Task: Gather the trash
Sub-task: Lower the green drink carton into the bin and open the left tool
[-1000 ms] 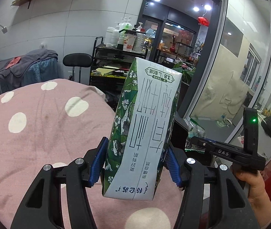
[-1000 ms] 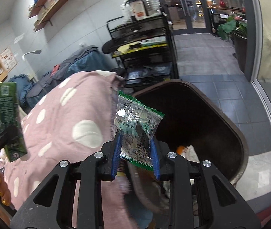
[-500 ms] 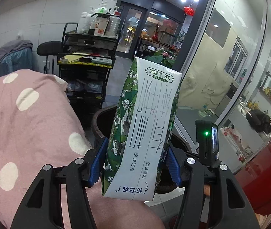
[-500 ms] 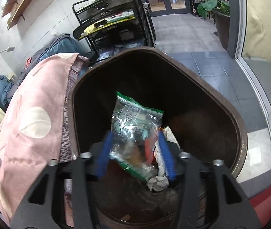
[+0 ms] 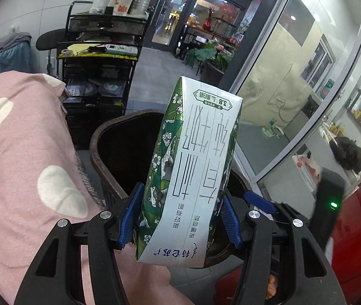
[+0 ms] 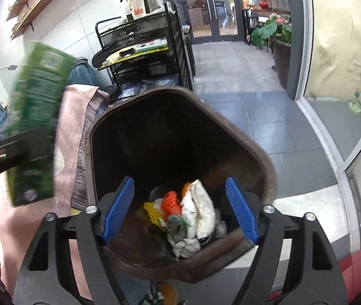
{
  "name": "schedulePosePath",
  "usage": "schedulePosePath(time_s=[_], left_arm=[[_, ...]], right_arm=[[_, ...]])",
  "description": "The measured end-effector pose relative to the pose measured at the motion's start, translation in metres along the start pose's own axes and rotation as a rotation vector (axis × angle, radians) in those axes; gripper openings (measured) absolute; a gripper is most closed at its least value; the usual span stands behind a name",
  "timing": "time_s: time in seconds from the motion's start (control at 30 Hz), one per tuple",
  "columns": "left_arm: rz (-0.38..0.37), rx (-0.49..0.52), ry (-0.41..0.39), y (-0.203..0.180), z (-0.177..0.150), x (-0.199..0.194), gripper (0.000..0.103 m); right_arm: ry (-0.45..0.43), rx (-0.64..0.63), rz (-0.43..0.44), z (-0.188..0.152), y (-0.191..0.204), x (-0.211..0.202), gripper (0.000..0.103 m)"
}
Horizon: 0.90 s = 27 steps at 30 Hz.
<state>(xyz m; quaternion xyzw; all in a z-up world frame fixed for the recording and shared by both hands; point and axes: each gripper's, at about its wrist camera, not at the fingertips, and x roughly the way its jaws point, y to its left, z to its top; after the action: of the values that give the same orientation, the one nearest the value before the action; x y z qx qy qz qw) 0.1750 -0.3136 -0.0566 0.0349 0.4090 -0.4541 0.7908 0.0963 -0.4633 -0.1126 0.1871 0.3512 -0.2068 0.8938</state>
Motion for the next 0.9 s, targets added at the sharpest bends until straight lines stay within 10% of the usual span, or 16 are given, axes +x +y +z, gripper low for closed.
schedulePosePath(time_s=[0.9], left_arm=[[0.067,-0.029,0.295,0.002,0.018,0.09,0.057]], right_arm=[[-0.011,0.029,-0.05,-0.012,-0.027,-0.025,0.083]])
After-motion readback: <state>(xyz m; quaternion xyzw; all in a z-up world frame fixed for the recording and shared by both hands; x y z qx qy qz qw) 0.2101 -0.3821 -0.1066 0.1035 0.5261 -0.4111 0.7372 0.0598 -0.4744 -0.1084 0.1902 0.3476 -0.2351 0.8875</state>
